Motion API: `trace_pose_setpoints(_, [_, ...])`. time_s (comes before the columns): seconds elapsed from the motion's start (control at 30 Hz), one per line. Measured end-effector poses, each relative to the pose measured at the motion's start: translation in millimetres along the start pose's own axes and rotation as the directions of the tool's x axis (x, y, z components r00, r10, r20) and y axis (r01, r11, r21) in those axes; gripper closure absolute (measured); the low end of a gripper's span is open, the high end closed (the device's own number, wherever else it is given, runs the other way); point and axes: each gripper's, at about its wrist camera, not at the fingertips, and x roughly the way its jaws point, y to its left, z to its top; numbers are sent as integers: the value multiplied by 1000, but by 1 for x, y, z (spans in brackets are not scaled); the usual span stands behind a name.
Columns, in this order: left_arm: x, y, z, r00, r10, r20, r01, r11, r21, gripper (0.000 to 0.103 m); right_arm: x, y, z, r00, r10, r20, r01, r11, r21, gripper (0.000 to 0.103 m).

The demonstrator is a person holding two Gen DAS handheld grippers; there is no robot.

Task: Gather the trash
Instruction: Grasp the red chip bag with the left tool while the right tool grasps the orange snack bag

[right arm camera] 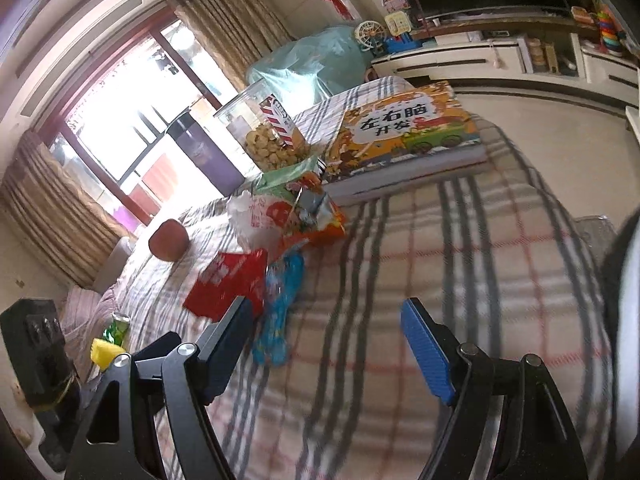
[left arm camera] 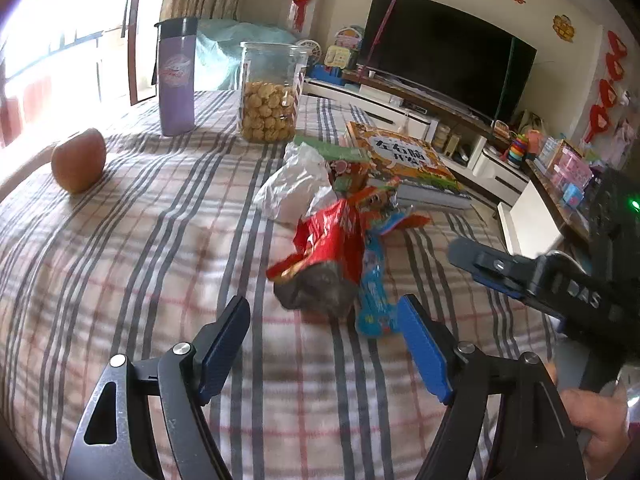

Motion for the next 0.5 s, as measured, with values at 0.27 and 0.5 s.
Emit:
trace_pose_setpoints(0.27, [30,4,11,1000,11,-3,-11,1000,14,29,40,-5,24,999,30,-26,-29,999,37,29])
trace_pose_setpoints(0.5, [50,10,14,999,-27,-21,27,999,21,50,67,-9,35,998,45,-48,-42,997,65,50])
